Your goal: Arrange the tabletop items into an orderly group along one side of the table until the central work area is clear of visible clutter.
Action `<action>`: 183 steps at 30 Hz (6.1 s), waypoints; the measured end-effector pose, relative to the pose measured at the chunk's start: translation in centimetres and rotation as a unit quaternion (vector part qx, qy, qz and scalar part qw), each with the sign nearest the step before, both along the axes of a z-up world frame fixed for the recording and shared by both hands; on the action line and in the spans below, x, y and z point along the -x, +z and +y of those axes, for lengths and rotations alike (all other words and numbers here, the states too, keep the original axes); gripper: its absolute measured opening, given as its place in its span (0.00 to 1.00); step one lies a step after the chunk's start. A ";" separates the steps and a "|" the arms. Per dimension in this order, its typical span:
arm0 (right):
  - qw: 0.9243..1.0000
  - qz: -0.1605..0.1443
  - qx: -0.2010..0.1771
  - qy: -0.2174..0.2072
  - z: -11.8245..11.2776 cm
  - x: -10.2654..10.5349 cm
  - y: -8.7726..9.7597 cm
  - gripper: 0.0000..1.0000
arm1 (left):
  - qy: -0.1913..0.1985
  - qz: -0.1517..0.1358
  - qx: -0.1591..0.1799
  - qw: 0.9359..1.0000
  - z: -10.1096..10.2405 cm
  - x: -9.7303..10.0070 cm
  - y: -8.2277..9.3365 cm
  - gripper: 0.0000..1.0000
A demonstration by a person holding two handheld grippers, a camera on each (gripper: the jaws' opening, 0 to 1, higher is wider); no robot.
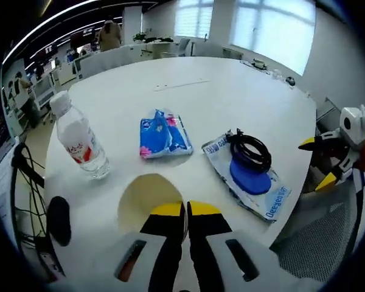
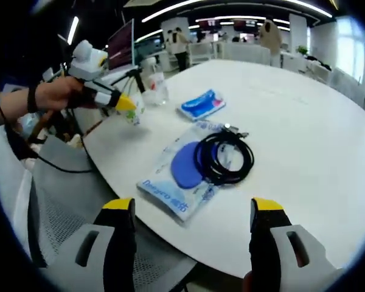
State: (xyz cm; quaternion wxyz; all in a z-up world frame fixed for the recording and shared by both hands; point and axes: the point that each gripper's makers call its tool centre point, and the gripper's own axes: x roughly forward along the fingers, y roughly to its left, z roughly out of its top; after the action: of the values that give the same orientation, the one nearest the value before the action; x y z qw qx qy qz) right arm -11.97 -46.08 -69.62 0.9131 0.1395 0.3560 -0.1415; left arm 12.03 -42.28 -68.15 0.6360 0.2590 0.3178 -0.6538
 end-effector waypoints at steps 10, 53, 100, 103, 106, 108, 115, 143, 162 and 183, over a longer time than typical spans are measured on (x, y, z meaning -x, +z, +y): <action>1.000 0.003 -0.007 -0.009 -0.1 0.8 -0.5 0.75 | -0.013 -0.034 -0.014 0.999 -1.7 -1.3 -0.3 0.00; 0.998 0.027 -0.030 -0.039 -2.1 3.4 -1.1 0.73 | -0.026 -0.087 -0.051 0.995 -9.8 -7.9 -3.0 0.00; 0.999 0.018 -0.038 -0.030 -2.0 1.8 -1.9 0.71 | 0.049 -0.058 0.047 0.996 -7.2 -7.2 1.8 0.17; 0.999 0.017 -0.037 -0.027 -1.9 1.7 -1.8 0.71 | 0.058 -0.048 0.047 0.996 -6.1 -6.3 1.5 0.17; 0.999 0.016 -0.037 -0.026 -1.8 1.7 -1.8 0.71 | 0.069 -0.033 0.047 0.996 -5.1 -5.6 1.1 0.17; 0.999 0.015 -0.036 -0.025 -1.7 1.6 -1.7 0.71 | 0.075 -0.027 0.045 0.996 -4.3 -5.2 0.8 0.18; 0.999 0.014 -0.032 -0.023 -1.7 1.7 -1.5 0.71 | 0.093 -0.013 0.047 0.994 -2.4 -4.6 1.0 0.18; 0.999 0.006 -0.046 -0.006 0.2 0.7 -1.6 0.70 | 0.128 0.059 0.050 0.989 7.0 0.1 -0.7 0.44; 0.999 0.004 -0.048 -0.004 0.5 0.2 -2.0 0.69 | 0.123 0.079 0.058 0.988 8.9 1.0 -0.8 0.66; 0.999 0.001 -0.047 0.014 -0.5 -2.2 -2.3 0.66 | 0.147 0.084 0.053 0.984 10.4 1.9 -1.4 0.67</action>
State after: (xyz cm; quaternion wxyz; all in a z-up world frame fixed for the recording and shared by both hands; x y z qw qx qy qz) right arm -9.75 -46.57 -71.88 0.9071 0.1770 0.3653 -0.1117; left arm 10.08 -31.84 -69.60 0.7089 0.1195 0.3699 -0.5885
